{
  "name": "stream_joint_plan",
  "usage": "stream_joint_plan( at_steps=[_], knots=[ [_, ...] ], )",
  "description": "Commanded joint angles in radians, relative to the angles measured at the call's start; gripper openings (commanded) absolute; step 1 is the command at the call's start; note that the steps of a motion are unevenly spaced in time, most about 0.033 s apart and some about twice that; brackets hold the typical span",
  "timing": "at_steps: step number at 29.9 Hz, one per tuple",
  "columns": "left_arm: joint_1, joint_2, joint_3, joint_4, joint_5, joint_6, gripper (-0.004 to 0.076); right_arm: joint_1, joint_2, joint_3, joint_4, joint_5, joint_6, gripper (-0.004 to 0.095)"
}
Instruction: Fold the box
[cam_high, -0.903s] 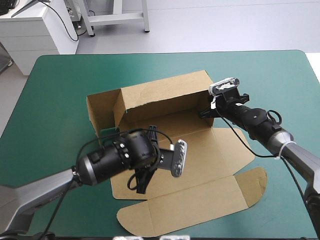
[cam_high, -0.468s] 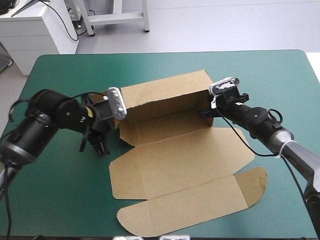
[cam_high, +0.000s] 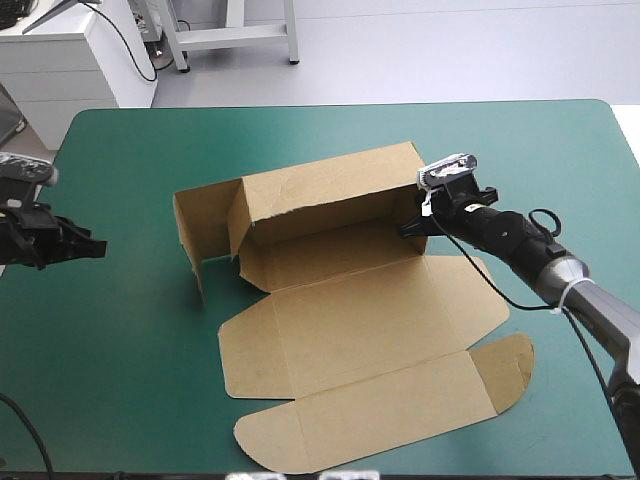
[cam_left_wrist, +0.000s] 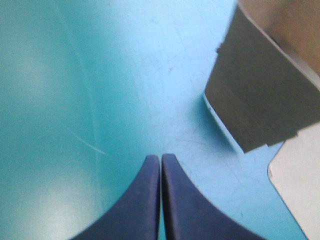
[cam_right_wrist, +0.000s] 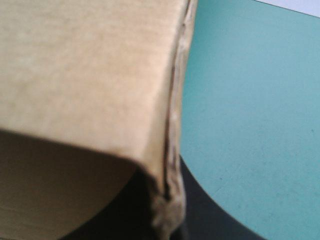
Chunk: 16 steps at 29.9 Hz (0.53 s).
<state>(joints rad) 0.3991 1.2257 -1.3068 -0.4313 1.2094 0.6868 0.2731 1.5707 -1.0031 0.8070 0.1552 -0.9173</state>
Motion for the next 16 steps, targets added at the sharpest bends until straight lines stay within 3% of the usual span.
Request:
stream_joint_plan(
  at_steps=[1,8,12,16],
  knots=[
    [0.11,-0.024,0.02,-0.141,-0.073,-0.044,-0.0008,0.0,0.005,-0.031,-0.168,0.166,0.181,-0.0018],
    [0.122,-0.024,0.124,-0.122,-0.157,-0.073,-0.0008,0.0,0.005,-0.286,-0.538,0.456,0.673,-0.0014],
    [0.122,-0.024,0.156,-0.129,-0.192,-0.073,-0.0008,0.0,0.025,-0.459,-0.688,0.62,0.784,-0.0014],
    [0.122,-0.024,0.163,-0.129,-0.201,-0.073,-0.0008,0.0,0.088,-0.631,-0.726,0.812,0.857,-0.0015]
  ],
)
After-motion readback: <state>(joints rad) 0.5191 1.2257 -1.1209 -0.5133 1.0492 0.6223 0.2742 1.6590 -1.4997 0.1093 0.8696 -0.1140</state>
